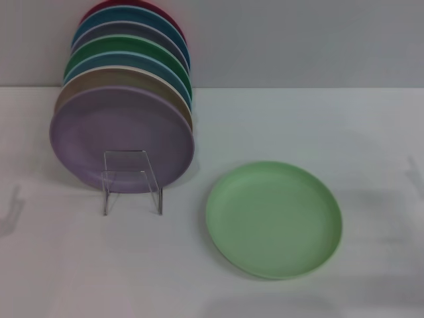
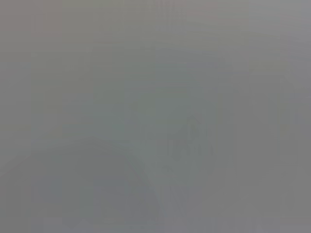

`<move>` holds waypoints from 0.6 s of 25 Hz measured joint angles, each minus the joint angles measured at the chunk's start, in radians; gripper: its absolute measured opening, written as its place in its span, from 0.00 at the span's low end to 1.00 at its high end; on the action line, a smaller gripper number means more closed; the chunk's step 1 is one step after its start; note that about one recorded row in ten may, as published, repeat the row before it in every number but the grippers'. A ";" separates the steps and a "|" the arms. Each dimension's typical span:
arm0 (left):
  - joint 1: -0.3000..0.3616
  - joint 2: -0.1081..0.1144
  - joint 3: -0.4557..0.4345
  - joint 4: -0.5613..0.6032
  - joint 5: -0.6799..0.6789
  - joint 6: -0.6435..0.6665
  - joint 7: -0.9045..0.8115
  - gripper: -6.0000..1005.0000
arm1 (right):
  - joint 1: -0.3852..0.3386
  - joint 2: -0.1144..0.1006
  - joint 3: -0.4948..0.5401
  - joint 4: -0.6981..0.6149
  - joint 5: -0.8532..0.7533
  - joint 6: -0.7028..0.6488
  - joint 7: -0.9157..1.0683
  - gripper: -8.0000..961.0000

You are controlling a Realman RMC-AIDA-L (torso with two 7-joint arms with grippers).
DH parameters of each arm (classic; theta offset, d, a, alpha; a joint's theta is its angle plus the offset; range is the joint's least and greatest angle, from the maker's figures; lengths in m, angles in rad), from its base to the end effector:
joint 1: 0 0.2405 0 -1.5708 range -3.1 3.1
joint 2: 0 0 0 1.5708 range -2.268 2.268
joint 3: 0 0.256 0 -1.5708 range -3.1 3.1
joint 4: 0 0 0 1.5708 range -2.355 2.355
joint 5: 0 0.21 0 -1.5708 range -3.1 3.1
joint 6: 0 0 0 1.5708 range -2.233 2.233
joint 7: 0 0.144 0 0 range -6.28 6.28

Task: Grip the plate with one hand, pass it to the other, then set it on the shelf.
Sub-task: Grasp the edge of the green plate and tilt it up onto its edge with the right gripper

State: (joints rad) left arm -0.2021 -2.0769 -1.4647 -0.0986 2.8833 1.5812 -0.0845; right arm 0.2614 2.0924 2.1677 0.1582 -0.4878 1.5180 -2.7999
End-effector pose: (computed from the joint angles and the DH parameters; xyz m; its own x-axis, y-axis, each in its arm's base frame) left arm -0.3622 0.2396 0.0397 0.7790 -0.2825 0.5598 0.5889 0.0230 -0.8079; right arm 0.3501 0.2696 0.0454 0.6537 0.2905 -0.6988 -0.7042 -0.1046 -0.7023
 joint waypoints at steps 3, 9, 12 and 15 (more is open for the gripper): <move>0.000 0.000 -0.001 -0.001 0.000 0.000 0.000 0.77 | 0.000 0.000 -0.001 -0.002 -0.002 0.025 0.001 0.84; -0.001 0.000 -0.002 -0.004 0.001 -0.005 0.000 0.77 | -0.001 0.000 -0.031 0.003 -0.004 0.051 0.038 0.84; -0.003 0.000 -0.001 -0.005 0.001 -0.010 0.000 0.77 | 0.001 -0.005 -0.075 0.051 -0.005 0.026 0.111 0.84; -0.007 0.000 0.000 -0.006 0.001 -0.016 0.000 0.77 | -0.005 -0.009 -0.130 0.191 -0.015 -0.101 0.195 0.84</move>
State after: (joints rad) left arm -0.2093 -2.0770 -1.4646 -0.1042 2.8839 1.5652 -0.0843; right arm 0.2568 2.0837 2.0382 0.3490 -0.5029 1.4169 -2.6045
